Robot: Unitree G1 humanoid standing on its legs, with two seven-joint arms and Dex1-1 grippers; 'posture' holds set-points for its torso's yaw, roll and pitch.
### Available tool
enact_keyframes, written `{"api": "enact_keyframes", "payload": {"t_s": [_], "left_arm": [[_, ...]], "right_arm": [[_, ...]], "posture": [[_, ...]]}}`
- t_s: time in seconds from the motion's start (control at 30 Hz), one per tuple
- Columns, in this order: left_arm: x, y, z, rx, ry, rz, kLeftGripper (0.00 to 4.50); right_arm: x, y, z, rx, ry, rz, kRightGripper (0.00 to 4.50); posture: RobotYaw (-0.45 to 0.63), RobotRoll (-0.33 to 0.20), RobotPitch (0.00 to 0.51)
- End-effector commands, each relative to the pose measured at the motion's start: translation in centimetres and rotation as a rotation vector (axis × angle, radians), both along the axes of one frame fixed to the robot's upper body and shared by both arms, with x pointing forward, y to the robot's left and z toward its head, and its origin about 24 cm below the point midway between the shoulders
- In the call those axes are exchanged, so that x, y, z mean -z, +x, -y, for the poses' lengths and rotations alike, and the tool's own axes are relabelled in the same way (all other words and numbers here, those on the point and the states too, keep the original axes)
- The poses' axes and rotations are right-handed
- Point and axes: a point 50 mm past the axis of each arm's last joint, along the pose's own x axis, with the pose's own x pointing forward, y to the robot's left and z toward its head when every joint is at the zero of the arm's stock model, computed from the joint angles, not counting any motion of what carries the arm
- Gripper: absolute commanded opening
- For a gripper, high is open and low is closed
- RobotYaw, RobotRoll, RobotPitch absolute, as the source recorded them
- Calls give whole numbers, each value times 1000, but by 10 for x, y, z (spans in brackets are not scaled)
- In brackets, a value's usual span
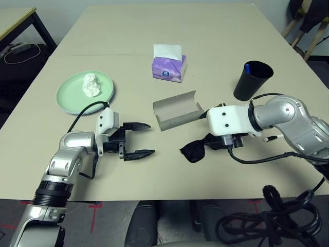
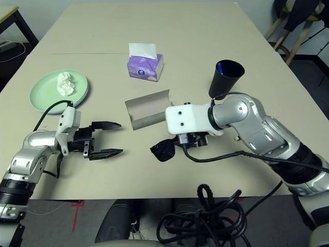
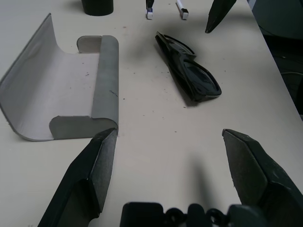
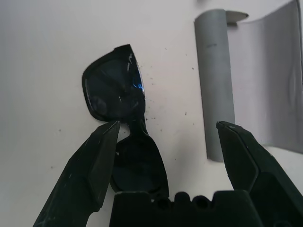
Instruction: Organize and tidy the items on the table.
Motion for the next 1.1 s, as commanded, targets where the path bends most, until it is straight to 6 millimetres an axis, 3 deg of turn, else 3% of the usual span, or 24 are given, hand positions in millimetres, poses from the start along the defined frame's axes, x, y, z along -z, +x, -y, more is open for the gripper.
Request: {"api": "enact_keyframes", "payload": {"t_s": [0.03, 0.43, 1.1], "left_arm": [[2, -4, 6, 9, 8, 6, 4477], [5, -6, 6, -15, 12, 5, 4477], [4, -10, 13, 46, 31, 110, 4477]], "right_arm": [[-4, -1, -7, -30, -61, -8, 4500], [0, 4, -22, -83, -235, -46, 4500], [21, -2, -20, -151, -331, -27, 4500]], "posture": [[112, 0, 173], [129, 0, 170], [133, 0, 171]]}}
